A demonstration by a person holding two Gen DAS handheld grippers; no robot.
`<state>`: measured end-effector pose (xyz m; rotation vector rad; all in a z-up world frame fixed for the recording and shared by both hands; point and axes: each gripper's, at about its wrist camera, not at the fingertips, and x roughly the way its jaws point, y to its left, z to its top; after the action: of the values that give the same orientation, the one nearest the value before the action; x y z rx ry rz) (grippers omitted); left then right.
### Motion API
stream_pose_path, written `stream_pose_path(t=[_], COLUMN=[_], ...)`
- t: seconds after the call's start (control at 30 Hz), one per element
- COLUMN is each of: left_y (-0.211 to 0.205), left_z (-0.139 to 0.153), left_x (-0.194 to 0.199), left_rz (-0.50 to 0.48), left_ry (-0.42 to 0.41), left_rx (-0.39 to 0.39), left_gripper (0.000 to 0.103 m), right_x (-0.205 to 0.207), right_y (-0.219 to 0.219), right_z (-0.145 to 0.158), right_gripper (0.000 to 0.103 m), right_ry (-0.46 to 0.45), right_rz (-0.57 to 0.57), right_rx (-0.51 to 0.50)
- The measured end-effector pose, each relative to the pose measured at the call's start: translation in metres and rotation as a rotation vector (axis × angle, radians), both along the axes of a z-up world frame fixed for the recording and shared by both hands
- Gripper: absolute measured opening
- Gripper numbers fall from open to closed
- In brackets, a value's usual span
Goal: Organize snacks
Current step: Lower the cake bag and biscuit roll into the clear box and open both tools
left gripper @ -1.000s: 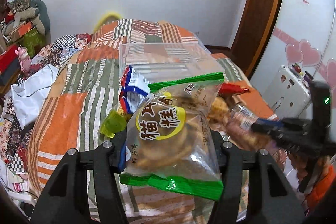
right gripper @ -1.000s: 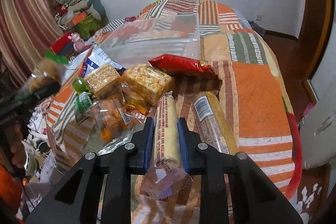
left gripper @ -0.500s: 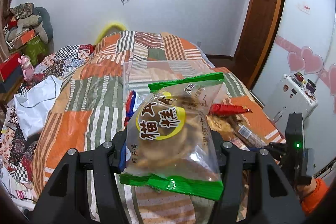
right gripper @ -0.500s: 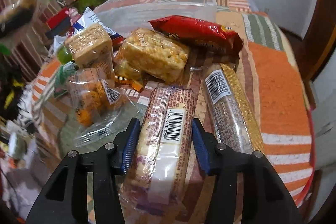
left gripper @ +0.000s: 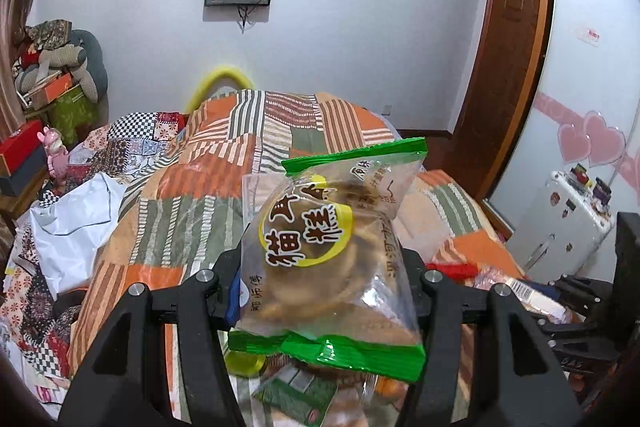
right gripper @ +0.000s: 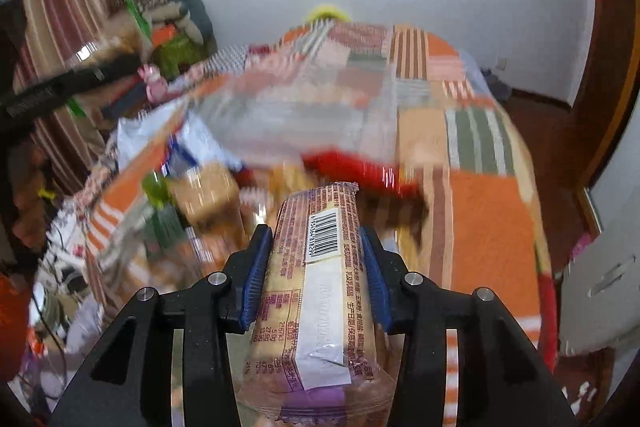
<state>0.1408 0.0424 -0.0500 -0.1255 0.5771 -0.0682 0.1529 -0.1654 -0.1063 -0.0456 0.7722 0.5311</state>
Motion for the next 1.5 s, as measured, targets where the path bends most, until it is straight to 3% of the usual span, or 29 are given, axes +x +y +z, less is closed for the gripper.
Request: stream_pose_path(t=[0.2,0.47,0.97,1.17,1.3,1.5], left_y=[0.003,0.009,0.003,0.001,0.007,0.014], left_z=[0.001,-0.009,-0.059,-0.072,-0.078,-0.06], left_x=[0.031,0.079,0.152,0.16,0.162,0.149], left_rz=[0.006,0.025,0.018,0.016,0.022,0.013], left_ry=[0.023,0.096,0.332,0.371,0.388,0.326], left_rx=[-0.014,-0.043,-0.069,-0.054,-0.081,-0.083], left_gripper=[0.057,0.057,0.057,0.058,0.065,0.066], right_x=[0.031,0.082,0.158,0.169,0.172,0.163], right_y=[0.018,0.044,0.072,0.074,0.073,0.067], right_z=[0.026,0.034,-0.005,-0.019,-0.023,-0.008], right_gripper=[0.041,0.041,0.041,0.041,0.041,0.042], right_ry=[-0.075,-0.085,0.085,0.148,0.183,0.126], right_rz=[-0.004,-0.013,-0.011,-0.002,-0.001,-0.005], right_rx=[0.043,0.08,-0.019,-0.026,-0.024,-0.028])
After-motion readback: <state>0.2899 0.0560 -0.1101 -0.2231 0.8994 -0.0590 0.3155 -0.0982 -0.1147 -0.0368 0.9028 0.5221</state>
